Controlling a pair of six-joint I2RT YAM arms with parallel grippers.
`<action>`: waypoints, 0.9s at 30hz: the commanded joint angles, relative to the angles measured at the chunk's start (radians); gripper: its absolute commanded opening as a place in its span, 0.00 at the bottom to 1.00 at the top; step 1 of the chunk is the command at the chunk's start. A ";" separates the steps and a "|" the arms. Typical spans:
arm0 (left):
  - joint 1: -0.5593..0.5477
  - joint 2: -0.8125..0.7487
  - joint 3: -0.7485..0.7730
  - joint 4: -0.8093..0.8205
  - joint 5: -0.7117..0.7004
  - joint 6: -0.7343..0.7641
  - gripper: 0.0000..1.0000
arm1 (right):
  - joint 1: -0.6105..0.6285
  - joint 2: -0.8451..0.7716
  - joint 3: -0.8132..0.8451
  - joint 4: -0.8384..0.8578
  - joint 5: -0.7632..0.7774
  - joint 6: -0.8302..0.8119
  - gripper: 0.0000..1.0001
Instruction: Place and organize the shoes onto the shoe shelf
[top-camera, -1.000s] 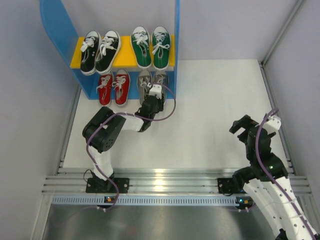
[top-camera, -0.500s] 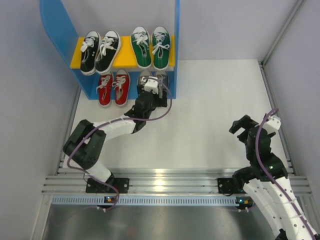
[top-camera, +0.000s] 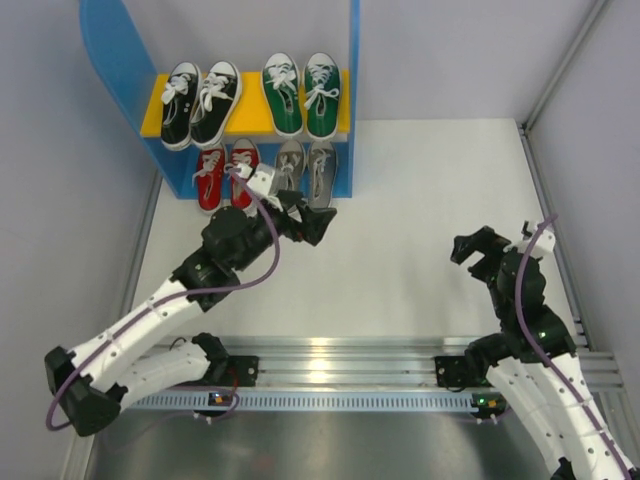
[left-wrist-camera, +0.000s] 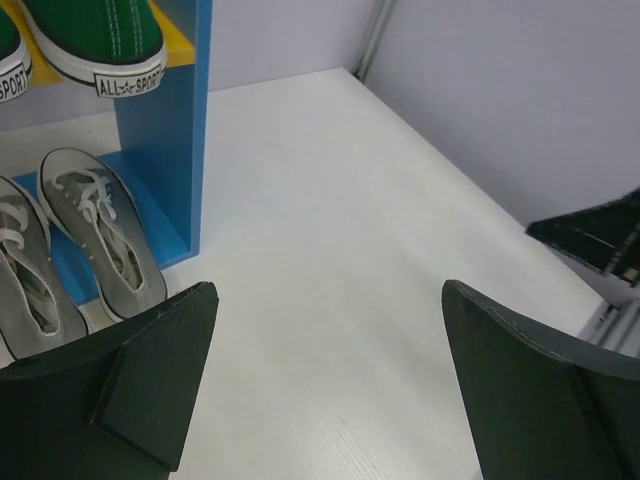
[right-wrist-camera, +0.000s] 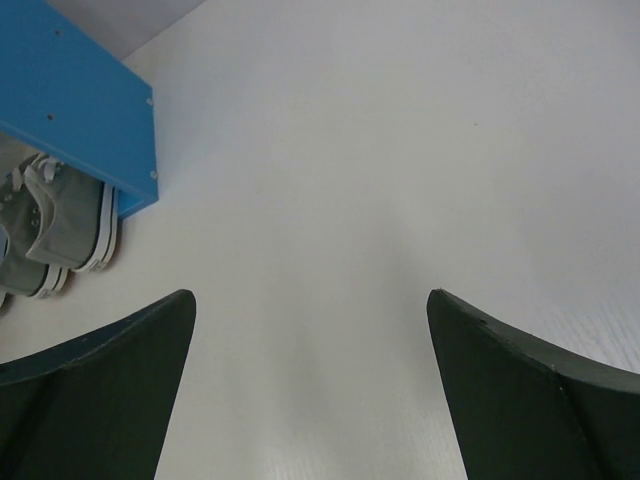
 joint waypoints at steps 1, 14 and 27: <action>-0.006 -0.088 0.080 -0.206 0.127 -0.009 0.99 | 0.012 0.034 0.012 0.127 -0.134 -0.040 0.99; -0.005 -0.335 0.209 -0.377 0.171 -0.028 0.99 | 0.012 0.104 0.153 0.194 -0.354 -0.168 0.99; -0.005 -0.560 0.222 -0.593 -0.229 0.021 0.99 | 0.013 0.242 0.267 0.178 -0.500 -0.240 0.99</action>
